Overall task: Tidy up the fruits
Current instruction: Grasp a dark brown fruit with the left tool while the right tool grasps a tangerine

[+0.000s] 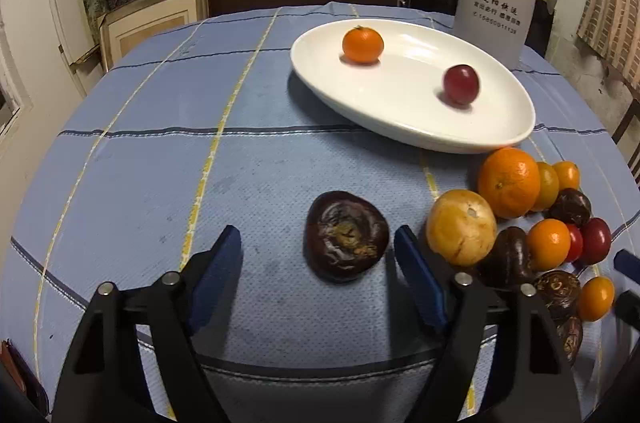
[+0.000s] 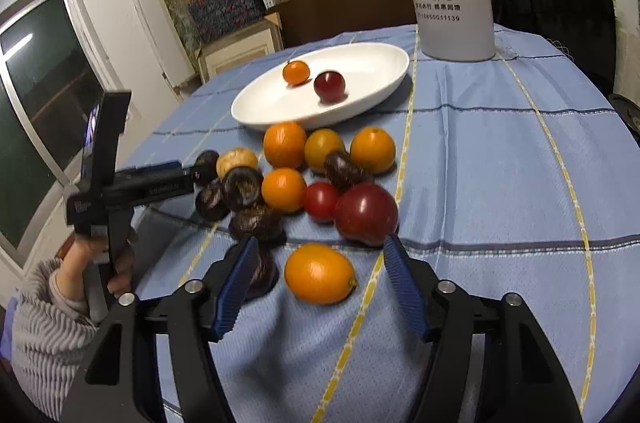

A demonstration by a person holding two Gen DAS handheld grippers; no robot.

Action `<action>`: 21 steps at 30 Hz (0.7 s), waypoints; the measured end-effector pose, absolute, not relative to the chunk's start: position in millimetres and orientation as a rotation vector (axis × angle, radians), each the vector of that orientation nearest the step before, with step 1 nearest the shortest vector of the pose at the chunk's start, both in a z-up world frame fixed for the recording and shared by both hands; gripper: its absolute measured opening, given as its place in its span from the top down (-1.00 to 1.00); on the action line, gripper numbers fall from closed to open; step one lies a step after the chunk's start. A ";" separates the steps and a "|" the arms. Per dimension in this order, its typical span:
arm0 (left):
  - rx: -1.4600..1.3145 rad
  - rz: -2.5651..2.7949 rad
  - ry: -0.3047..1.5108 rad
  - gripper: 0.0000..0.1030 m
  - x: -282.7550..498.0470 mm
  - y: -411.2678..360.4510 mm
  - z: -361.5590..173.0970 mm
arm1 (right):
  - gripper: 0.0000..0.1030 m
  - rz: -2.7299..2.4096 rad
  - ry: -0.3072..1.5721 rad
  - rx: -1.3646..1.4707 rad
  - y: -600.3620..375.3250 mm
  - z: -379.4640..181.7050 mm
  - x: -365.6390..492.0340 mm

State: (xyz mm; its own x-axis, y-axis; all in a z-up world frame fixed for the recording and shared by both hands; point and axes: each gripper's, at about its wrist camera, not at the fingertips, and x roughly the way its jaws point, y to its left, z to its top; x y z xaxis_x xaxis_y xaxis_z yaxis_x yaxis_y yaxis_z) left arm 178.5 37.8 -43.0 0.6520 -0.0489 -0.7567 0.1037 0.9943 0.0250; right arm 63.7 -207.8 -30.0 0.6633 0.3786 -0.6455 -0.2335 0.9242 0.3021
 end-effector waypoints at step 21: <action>0.028 -0.183 0.827 0.17 165.8 27.6 -34.3 | 0.22 0.431 0.819 0.250 -203.0 -38.8 67.4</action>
